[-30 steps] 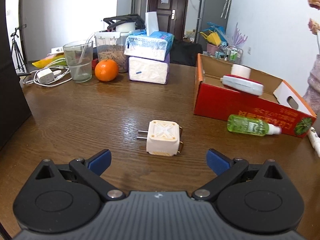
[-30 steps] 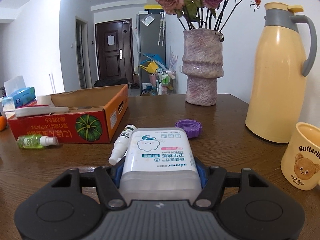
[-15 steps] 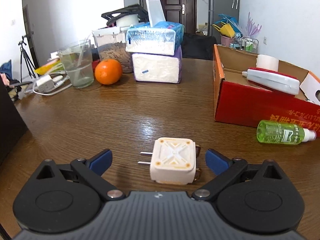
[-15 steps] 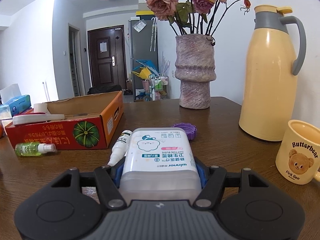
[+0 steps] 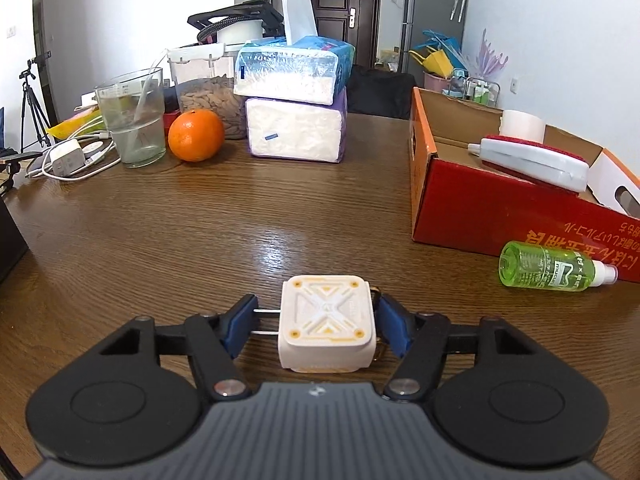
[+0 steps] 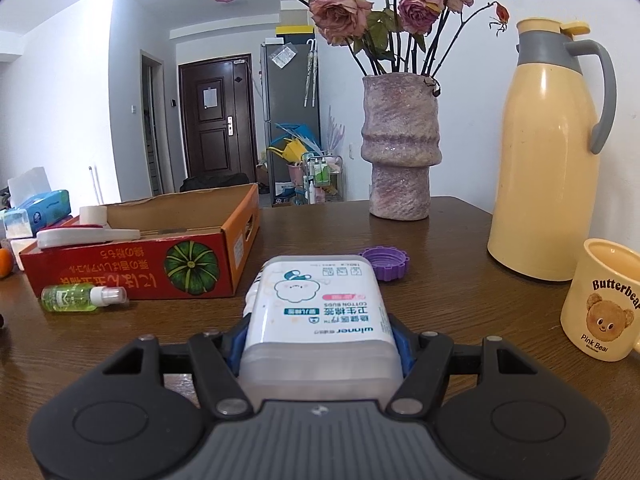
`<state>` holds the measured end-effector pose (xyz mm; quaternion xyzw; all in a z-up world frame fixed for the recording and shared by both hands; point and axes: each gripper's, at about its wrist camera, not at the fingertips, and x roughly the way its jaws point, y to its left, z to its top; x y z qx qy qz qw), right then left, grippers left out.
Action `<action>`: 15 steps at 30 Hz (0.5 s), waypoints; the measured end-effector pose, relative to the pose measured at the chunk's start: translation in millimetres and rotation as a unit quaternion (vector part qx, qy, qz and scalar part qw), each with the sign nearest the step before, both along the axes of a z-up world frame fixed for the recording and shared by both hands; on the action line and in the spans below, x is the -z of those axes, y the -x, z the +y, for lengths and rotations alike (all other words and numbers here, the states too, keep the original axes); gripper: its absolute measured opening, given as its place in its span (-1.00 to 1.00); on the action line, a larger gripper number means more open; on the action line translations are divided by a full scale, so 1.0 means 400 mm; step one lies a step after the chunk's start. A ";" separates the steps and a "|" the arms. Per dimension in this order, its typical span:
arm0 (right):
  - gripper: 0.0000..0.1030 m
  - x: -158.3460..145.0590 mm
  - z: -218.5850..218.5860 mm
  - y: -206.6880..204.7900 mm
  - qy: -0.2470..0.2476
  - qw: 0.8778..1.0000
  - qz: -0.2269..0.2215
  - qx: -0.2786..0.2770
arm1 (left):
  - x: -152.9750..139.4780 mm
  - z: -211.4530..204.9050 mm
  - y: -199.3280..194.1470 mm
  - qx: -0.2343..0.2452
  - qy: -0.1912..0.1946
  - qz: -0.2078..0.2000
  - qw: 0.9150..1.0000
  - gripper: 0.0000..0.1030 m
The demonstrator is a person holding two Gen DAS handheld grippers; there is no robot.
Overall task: Organize rigid objects
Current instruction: 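Close the left tool on the plug adapter while the right tool holds the cotton bud box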
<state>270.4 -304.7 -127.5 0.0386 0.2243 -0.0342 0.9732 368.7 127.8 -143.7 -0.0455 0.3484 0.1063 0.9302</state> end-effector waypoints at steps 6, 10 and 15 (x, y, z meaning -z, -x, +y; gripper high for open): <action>0.26 -0.002 0.003 0.006 -0.003 1.000 -0.004 0.005 | -0.011 -0.004 0.014 -0.004 -0.008 -0.013 1.000 0.29; 0.26 -0.003 0.014 0.011 -0.006 1.000 -0.007 0.002 | -0.027 -0.012 0.029 -0.001 -0.008 -0.025 1.000 0.21; 0.26 -0.010 0.042 0.015 -0.012 1.000 -0.012 -0.006 | -0.038 -0.034 0.044 0.016 -0.007 -0.029 0.999 0.17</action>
